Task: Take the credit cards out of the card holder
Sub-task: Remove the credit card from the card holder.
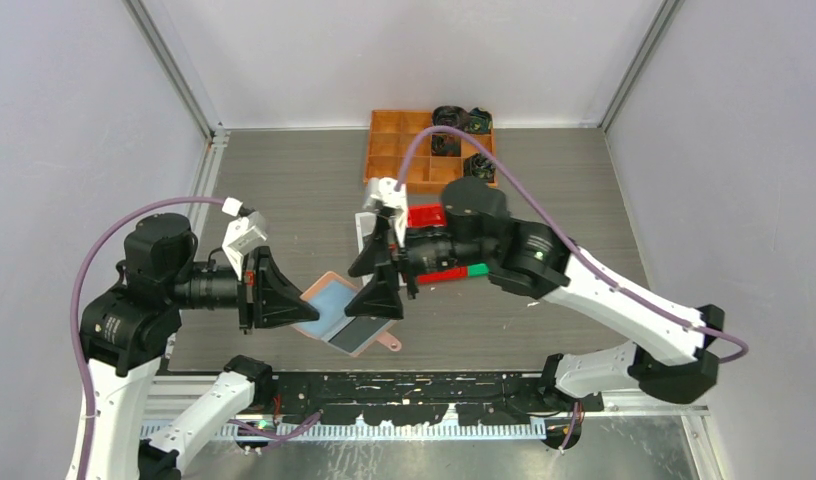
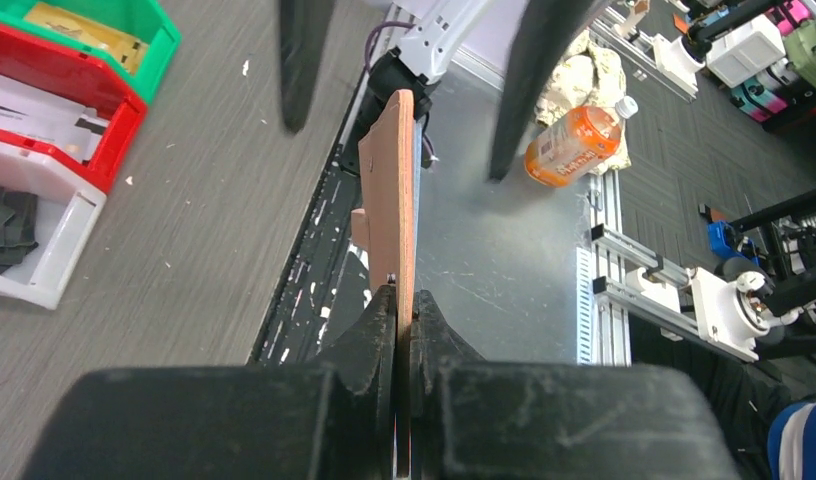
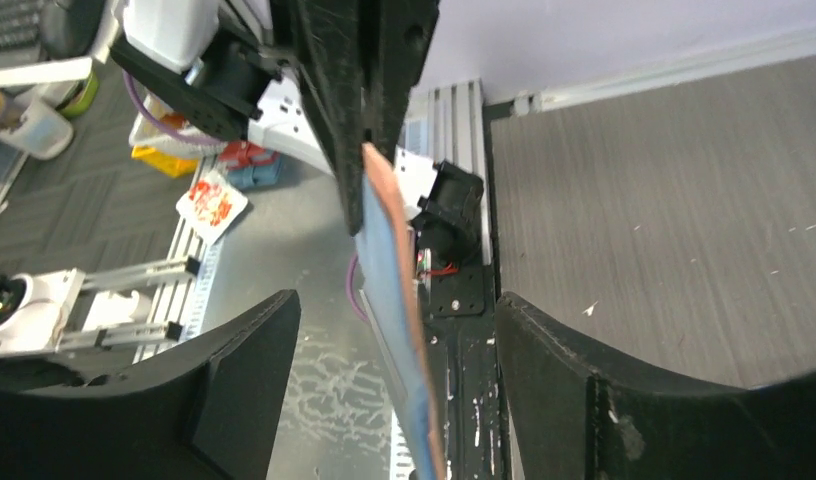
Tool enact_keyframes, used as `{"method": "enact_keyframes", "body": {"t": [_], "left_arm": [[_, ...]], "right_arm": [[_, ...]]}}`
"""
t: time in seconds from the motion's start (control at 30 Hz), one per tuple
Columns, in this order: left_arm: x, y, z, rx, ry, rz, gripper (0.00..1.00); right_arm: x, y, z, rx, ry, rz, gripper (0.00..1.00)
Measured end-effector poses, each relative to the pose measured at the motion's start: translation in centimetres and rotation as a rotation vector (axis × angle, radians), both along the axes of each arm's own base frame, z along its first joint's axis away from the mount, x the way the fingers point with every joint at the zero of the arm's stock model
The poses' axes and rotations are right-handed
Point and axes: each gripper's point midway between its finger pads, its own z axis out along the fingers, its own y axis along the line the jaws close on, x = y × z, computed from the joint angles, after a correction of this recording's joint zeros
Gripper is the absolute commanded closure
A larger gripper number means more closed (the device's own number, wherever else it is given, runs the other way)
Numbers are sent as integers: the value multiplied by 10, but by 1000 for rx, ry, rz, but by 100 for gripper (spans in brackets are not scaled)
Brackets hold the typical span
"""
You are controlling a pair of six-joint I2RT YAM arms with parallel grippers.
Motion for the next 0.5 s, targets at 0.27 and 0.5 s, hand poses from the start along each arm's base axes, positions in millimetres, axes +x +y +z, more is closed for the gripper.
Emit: {"method": "enact_keyframes", "body": {"t": [0.27,0.5], "left_arm": [[-11,2,-7,14,25,-46,100],[-8,3,-7,16,-2,-19,53]], "right_arm": [[-8,31,-49,-157,97,150,83],[-20,35,-40,-141,152,207,99]]}}
